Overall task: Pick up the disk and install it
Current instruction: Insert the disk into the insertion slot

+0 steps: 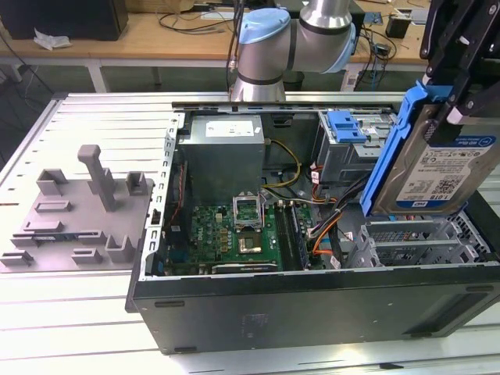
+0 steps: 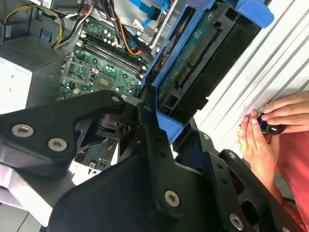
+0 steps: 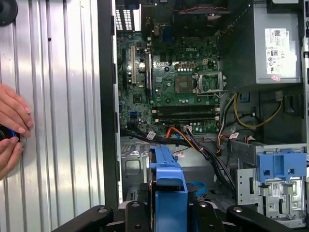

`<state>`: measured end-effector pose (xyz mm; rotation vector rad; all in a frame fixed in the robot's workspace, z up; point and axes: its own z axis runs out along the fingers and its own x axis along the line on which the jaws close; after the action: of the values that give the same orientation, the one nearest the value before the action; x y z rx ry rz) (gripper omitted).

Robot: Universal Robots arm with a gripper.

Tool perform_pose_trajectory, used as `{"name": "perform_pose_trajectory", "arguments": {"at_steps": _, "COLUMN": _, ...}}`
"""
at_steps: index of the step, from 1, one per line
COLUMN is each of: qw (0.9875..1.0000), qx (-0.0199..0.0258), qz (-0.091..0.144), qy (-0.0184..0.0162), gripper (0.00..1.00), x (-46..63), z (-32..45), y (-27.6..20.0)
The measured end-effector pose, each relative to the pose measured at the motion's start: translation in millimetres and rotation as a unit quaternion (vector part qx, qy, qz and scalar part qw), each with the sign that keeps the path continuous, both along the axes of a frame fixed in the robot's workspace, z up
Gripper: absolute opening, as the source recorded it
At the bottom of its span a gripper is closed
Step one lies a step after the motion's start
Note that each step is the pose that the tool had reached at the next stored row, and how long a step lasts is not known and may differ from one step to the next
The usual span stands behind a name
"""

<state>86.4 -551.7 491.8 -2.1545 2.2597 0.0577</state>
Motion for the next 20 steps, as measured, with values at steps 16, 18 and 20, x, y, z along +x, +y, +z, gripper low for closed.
{"name": "perform_pose_trajectory", "arguments": {"at_steps": 16, "qw": 0.9999, "qx": 0.0000, "qz": 0.011, "qy": 0.0000, "gripper": 0.37, "x": 10.0, "z": -2.4, "y": 1.7}}
{"name": "perform_pose_trajectory", "arguments": {"at_steps": 18, "qw": 0.9999, "qx": 0.0000, "qz": 0.012, "qy": 0.0000, "gripper": 0.37, "x": 10.7, "z": -2.7, "y": 2.6}}
{"name": "perform_pose_trajectory", "arguments": {"at_steps": 20, "qw": 0.9999, "qx": 0.0001, "qz": 0.013, "qy": 0.0000, "gripper": 0.37, "x": 11.5, "z": -3.0, "y": 3.2}}
